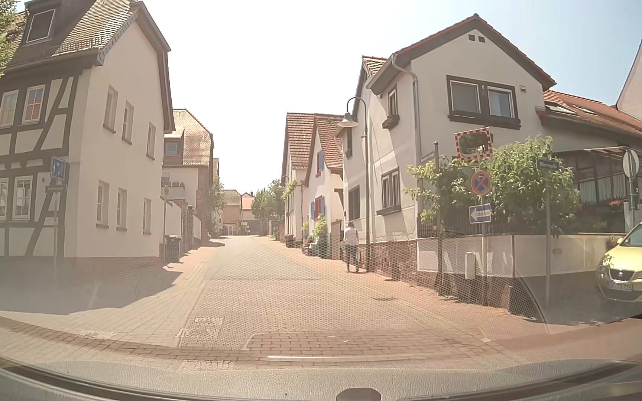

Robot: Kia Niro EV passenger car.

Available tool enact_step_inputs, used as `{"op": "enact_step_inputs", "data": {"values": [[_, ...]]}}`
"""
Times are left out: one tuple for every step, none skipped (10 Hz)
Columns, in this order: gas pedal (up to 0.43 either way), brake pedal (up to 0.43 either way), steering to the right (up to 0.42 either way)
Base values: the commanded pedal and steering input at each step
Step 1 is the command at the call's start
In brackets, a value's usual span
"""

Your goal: Follow the waypoints while adhering to traffic rules and regulations

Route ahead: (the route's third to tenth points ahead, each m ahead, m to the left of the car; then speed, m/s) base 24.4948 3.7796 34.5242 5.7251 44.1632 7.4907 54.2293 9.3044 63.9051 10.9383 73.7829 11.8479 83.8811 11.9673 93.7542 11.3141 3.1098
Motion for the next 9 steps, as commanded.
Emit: {"op": "enact_step_inputs", "data": {"values": [[0.209,0.000,-0.075],[0.209,0.000,-0.083],[0.209,0.000,-0.091],[0.209,0.000,-0.094],[0.209,0.000,-0.094],[0.209,0.000,-0.094],[0.209,0.000,-0.096],[0.209,0.000,-0.100],[0.209,0.000,-0.106]]}}
